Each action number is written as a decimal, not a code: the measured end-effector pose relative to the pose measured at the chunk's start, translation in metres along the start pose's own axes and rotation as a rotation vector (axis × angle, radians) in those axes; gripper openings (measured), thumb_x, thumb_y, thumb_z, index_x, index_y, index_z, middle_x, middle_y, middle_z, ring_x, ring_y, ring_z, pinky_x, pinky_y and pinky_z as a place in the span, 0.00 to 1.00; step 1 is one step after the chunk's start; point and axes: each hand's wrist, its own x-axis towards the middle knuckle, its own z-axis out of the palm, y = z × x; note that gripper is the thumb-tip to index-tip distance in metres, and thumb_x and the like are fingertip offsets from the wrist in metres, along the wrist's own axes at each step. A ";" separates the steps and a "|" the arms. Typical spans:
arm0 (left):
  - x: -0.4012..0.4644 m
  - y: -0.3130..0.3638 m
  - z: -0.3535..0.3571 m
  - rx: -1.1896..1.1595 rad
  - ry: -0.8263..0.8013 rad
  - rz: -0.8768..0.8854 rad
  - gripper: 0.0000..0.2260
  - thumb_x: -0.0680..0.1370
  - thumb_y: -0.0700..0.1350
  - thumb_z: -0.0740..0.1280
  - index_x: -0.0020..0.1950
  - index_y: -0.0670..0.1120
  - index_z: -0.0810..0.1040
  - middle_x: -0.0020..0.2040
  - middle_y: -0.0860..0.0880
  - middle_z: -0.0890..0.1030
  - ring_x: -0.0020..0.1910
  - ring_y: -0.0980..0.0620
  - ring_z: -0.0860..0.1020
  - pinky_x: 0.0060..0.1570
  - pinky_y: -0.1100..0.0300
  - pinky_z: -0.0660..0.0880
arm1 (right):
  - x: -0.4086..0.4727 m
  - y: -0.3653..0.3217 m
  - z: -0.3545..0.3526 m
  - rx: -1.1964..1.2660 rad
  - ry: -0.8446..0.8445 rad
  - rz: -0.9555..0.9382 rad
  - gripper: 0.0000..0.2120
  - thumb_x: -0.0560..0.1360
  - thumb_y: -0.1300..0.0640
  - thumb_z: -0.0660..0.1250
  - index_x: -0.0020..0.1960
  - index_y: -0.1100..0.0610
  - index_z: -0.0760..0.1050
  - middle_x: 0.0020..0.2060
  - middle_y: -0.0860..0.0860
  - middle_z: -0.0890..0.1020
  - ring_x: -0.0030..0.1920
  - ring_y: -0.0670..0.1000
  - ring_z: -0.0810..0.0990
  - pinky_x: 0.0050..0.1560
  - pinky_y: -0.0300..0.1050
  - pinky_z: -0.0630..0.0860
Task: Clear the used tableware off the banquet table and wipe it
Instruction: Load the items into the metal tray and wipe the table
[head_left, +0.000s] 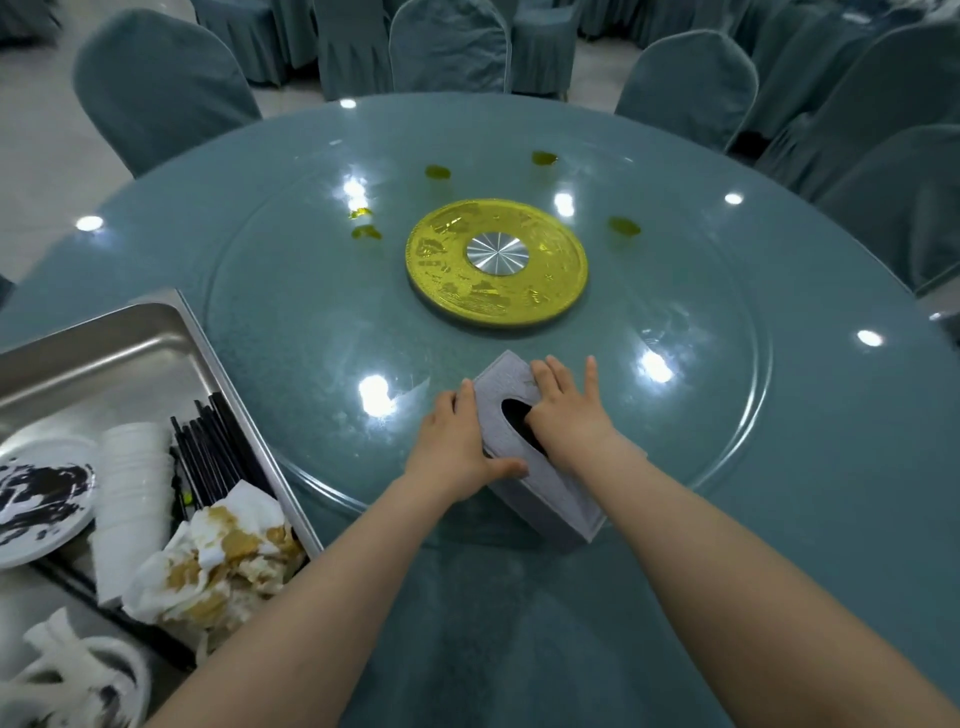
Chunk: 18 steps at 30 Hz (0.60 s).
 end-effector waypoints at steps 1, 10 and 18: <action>0.000 0.001 0.001 0.000 0.004 -0.005 0.57 0.62 0.65 0.75 0.78 0.46 0.44 0.74 0.45 0.55 0.71 0.42 0.61 0.67 0.50 0.64 | -0.001 0.002 0.001 0.008 0.010 -0.004 0.16 0.77 0.51 0.64 0.65 0.49 0.72 0.75 0.61 0.46 0.76 0.61 0.42 0.66 0.74 0.36; 0.000 0.007 0.002 0.070 0.055 0.021 0.54 0.60 0.67 0.74 0.76 0.45 0.53 0.68 0.43 0.63 0.65 0.41 0.68 0.62 0.51 0.67 | -0.002 0.013 0.005 -0.064 0.065 -0.047 0.15 0.76 0.50 0.64 0.62 0.48 0.73 0.74 0.62 0.49 0.74 0.61 0.49 0.65 0.75 0.35; 0.006 0.010 0.004 0.067 0.065 0.046 0.48 0.60 0.65 0.76 0.70 0.45 0.60 0.63 0.45 0.67 0.60 0.44 0.69 0.57 0.55 0.67 | 0.003 0.016 0.012 -0.134 0.038 -0.033 0.16 0.77 0.52 0.63 0.65 0.49 0.72 0.72 0.62 0.51 0.72 0.62 0.52 0.66 0.75 0.38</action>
